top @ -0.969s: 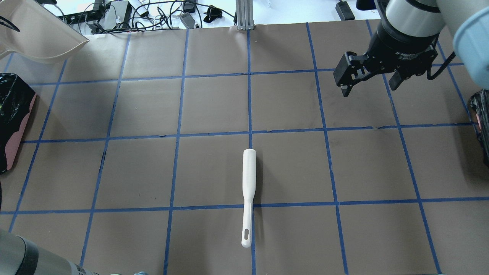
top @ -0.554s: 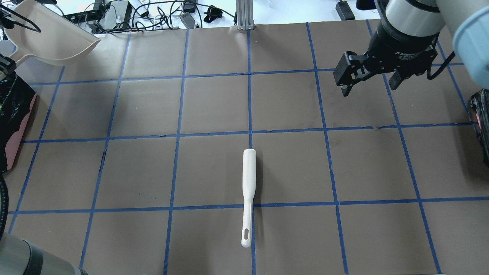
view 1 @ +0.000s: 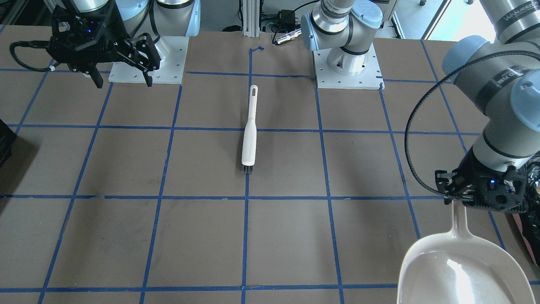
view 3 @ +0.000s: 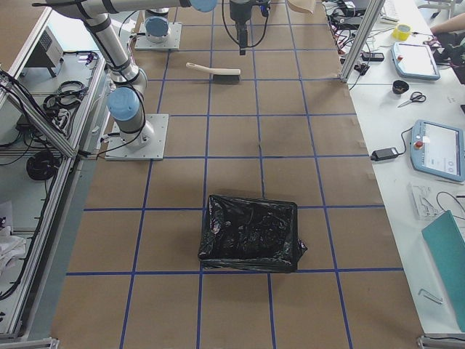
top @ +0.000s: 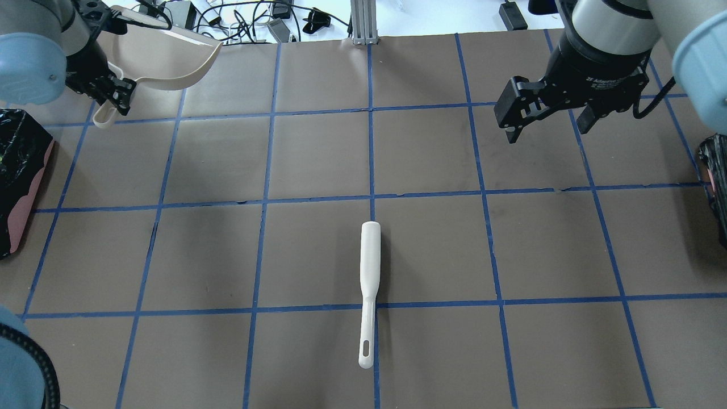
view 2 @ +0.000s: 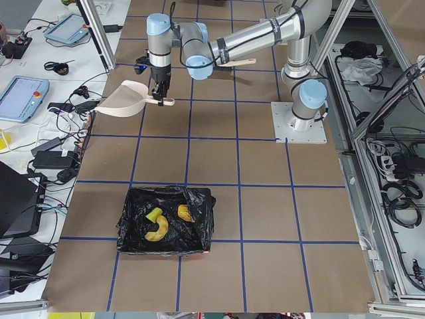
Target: Sweep and dump trash in nearest bin
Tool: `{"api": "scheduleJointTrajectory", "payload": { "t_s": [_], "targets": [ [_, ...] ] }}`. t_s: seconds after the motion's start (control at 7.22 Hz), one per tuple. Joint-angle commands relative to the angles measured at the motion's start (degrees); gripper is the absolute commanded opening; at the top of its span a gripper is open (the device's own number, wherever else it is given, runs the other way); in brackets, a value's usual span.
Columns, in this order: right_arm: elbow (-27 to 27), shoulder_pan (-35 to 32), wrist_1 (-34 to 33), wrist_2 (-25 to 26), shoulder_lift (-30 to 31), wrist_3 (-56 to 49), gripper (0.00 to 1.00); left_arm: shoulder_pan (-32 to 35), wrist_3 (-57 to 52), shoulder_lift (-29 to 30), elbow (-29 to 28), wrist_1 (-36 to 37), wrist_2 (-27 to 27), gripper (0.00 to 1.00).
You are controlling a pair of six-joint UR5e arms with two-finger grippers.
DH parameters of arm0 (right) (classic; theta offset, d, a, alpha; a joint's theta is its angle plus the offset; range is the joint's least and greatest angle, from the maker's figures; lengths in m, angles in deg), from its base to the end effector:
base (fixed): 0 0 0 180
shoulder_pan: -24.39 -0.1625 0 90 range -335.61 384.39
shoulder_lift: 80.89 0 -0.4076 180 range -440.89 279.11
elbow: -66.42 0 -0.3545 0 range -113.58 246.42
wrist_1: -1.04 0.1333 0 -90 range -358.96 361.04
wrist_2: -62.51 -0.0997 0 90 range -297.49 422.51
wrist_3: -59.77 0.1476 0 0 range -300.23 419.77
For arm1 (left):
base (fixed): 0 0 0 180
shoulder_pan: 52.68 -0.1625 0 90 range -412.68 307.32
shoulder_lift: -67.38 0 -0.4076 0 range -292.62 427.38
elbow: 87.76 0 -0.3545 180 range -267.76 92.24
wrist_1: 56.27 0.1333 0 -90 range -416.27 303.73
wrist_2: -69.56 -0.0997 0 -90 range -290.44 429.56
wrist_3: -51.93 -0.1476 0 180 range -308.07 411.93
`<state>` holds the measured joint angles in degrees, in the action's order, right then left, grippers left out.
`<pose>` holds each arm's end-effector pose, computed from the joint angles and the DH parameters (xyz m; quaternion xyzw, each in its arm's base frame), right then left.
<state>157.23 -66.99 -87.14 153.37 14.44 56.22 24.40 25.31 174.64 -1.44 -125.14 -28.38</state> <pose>0.1412 -0.4188 0.4536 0.0428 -0.9988 0.0234 0.0079 0.0204 -0.5940 0.3367 0.1142 0.9889 -0.0384 0.0872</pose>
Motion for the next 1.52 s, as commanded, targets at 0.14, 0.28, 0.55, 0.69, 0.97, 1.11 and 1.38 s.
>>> {"api": "scheduleJointTrajectory", "payload": {
  "t_s": [0.14, 0.28, 0.55, 0.69, 0.97, 1.11, 1.38],
  "targets": [
    [0.07, -0.03, 0.12, -0.07, 0.03, -0.05, 1.00, 7.45, 10.59, -0.12, -0.28, -4.68, 6.42, 0.00],
    [-0.02, -0.03, 0.03, -0.07, 0.12, -0.06, 1.00, 9.21, 14.02, 1.19, -0.28, -4.69, 9.74, 0.00],
    [-0.02, -0.11, 0.20, -0.07, 0.12, -0.06, 1.00, 11.41, 18.44, 2.51, -0.28, -3.99, 13.38, 0.00],
    [0.07, -0.11, 0.20, -0.07, 0.03, 0.03, 1.00, 13.16, 17.75, 2.87, -0.54, -4.16, 12.77, 0.00],
    [1.20, -0.12, -0.23, 0.02, 0.03, 0.03, 1.00, 19.30, 23.58, 4.70, -0.54, -4.00, 9.63, 0.00],
    [1.91, -0.11, -0.50, 0.02, 0.21, 0.03, 1.00, 21.16, 25.11, 6.28, -0.63, -3.73, 9.43, 0.00],
    [2.00, -0.11, -0.41, 0.10, 0.73, 0.03, 1.00, 24.50, 28.96, 9.09, -0.89, -1.46, 9.77, 0.00]
  ]
}}
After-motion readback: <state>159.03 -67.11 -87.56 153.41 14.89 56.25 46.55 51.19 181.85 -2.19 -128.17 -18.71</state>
